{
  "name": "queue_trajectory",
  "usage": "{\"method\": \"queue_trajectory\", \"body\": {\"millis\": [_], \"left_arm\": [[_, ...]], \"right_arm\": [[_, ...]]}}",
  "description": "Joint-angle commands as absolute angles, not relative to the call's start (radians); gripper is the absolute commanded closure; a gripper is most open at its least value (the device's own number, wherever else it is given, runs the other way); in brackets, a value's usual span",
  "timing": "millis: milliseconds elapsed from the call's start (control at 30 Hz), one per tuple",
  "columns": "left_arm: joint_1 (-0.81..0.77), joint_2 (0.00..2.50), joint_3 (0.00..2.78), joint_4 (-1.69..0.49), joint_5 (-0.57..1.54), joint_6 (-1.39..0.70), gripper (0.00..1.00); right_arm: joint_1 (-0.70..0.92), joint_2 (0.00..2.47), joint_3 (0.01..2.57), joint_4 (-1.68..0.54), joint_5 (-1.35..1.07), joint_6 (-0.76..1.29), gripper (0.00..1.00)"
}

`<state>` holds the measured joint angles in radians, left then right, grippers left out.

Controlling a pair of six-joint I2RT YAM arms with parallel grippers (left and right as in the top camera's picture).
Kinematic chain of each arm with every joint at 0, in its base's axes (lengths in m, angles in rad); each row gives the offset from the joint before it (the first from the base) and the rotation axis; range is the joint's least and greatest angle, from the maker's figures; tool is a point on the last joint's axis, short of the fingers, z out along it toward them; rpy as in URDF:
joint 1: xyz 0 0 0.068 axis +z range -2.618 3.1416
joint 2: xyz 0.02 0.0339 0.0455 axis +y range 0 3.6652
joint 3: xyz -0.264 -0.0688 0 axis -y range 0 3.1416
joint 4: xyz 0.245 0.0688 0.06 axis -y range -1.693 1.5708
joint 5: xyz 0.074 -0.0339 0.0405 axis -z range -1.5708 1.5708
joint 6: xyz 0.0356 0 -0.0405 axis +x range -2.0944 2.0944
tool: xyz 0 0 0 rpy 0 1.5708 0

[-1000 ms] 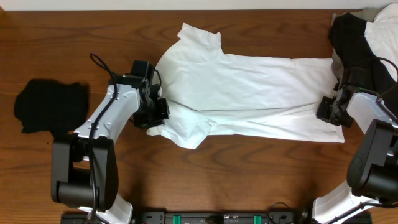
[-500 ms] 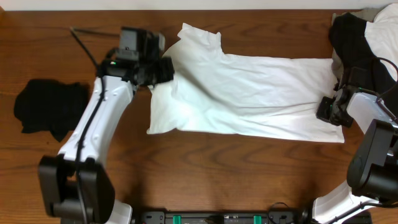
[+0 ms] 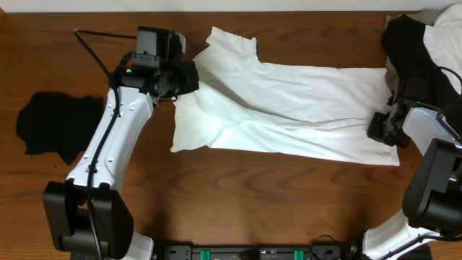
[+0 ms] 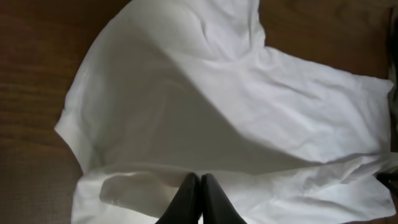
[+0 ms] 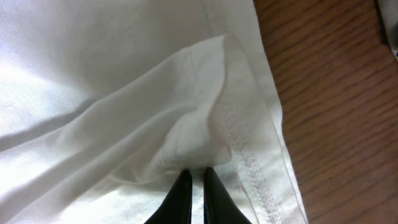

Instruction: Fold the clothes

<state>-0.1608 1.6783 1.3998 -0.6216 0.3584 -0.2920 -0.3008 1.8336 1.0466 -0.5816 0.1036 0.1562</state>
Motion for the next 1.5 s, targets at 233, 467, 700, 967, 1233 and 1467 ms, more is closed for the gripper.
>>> {"method": "queue_trajectory", "body": {"millis": [233,467,700,967,1233,1467], "left_arm": [[-0.158,1.740,1.387,-0.673,0.319,-0.297,0.94],[-0.158,1.785,1.364,-0.673,0.261,-0.297,0.94],[-0.158,1.802,1.363,-0.673,0.194,-0.297,0.94],[-0.158,1.802,1.363,-0.771,0.193,-0.298,0.94],[-0.160,1.802,1.363,-0.810,0.224,-0.298,0.69],[-0.163,1.802,1.363,-0.805,0.271,-0.298,0.69]], "right_arm": [[-0.301,1.835,1.026,-0.587,0.105,0.163,0.93],[-0.301,1.835,1.026,-0.590,0.105,0.163,0.93],[-0.301,1.835,1.026,-0.590,0.105,0.163,0.93],[-0.301,1.835,1.026,-0.589,0.104,0.163,0.93],[-0.301,1.835,1.026,-0.590,0.104,0.163,0.93],[-0.301,1.835,1.026,-0.590,0.104,0.163,0.93]]}}
